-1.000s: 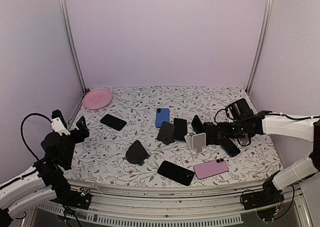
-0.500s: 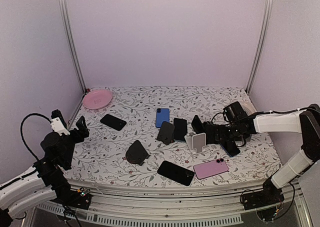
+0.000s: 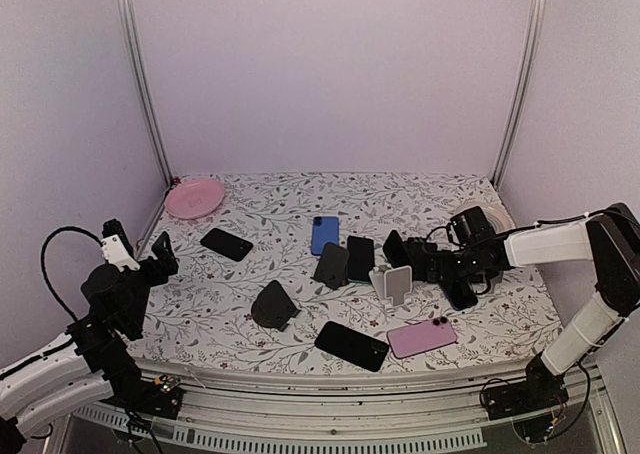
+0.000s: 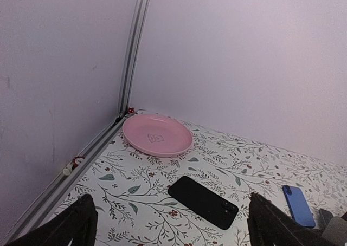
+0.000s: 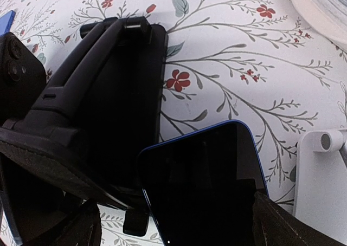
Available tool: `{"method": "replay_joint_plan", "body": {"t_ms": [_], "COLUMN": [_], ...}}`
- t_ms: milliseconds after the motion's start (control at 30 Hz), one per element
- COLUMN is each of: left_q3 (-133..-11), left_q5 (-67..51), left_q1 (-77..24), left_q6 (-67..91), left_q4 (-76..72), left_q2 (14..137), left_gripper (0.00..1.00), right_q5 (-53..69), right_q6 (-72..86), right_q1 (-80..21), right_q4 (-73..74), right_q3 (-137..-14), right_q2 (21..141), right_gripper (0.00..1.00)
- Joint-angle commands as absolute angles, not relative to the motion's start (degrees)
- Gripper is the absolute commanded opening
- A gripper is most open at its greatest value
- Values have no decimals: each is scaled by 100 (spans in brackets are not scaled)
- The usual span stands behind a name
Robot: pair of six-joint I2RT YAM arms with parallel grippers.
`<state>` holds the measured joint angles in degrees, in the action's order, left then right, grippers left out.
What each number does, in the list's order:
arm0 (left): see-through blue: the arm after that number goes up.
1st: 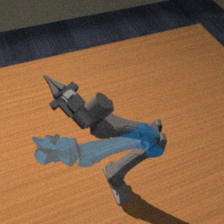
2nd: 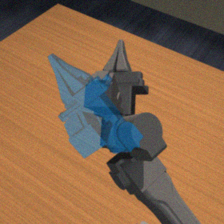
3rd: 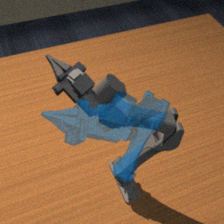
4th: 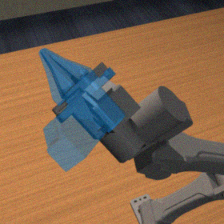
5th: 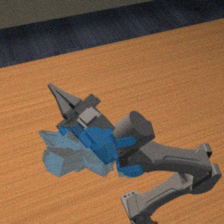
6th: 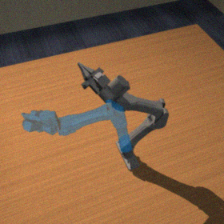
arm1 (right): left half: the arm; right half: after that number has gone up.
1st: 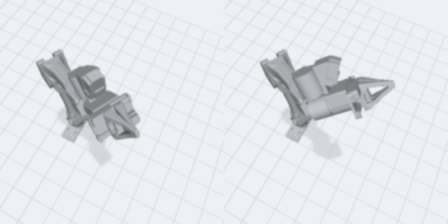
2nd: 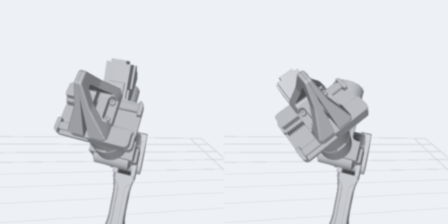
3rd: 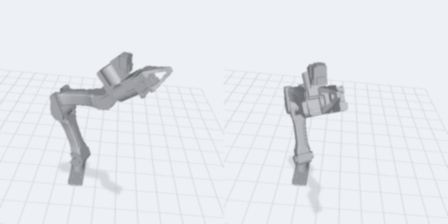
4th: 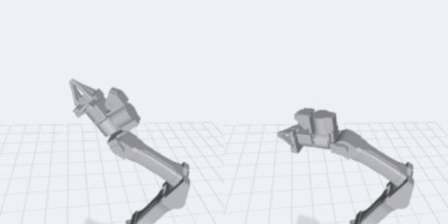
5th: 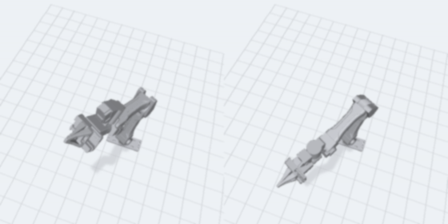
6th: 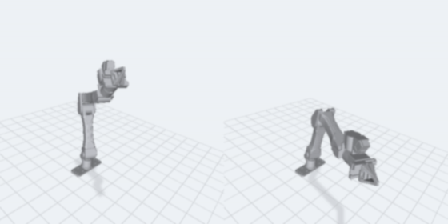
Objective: Place the phone on the phone stand
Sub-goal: Pick up the phone at the center of the board.
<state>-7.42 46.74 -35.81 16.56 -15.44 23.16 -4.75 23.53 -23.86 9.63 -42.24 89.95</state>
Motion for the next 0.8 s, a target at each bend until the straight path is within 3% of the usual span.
{"method": "replay_joint_plan", "body": {"t_ms": [0, 200, 767], "left_q3": [-676, -668, -666], "left_q5": [4643, 4641, 4641], "left_q1": [-3498, -3492, -3489], "left_q6": [1687, 1687, 1696], "left_q4": [-1522, -1516, -1503], "left_q2": [2299, 2281, 2250], "left_gripper": [97, 97, 97], "right_q5": [-412, -1110, -975], "right_q6": [2511, 2623, 2785], "right_q1": [-2294, -2293, -2580], "right_q4": [1008, 1438, 1565], "right_q3": [-4137, -4196, -4233], "right_q2": [9269, 9038, 9140], "right_gripper": [97, 100, 100]}}
